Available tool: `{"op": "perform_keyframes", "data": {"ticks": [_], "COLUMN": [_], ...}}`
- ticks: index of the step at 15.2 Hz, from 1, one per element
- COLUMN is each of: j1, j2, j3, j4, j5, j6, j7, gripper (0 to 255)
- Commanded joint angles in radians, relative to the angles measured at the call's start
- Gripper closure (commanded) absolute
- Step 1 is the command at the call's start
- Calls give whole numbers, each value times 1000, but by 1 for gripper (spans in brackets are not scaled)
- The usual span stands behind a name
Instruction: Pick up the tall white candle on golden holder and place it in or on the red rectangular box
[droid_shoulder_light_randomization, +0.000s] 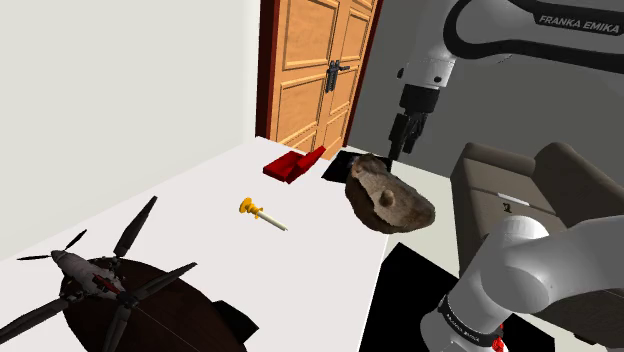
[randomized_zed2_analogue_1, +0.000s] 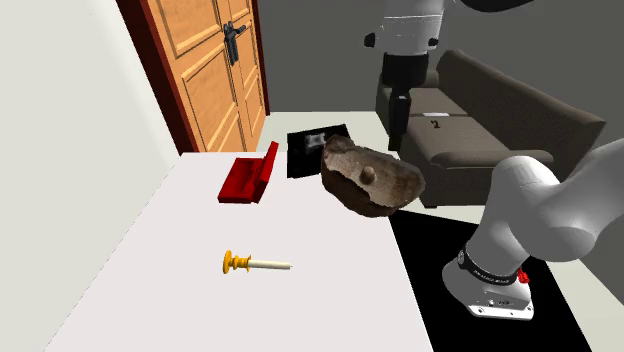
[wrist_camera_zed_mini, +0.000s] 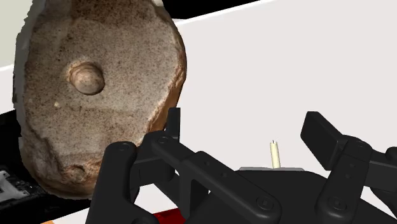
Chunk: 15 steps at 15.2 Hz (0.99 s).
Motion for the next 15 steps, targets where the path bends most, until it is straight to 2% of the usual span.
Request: {"op": "perform_keyframes", "data": {"ticks": [1, 8, 15], "j1": [0, 45, 90], "j2": [0, 134, 322], "j3": [0, 43, 88], "j4": [0, -74, -80], "j5": [0, 48, 89], "j6": [0, 252, 491], "j7": [0, -9, -23], "gripper": [0, 0, 0]}}
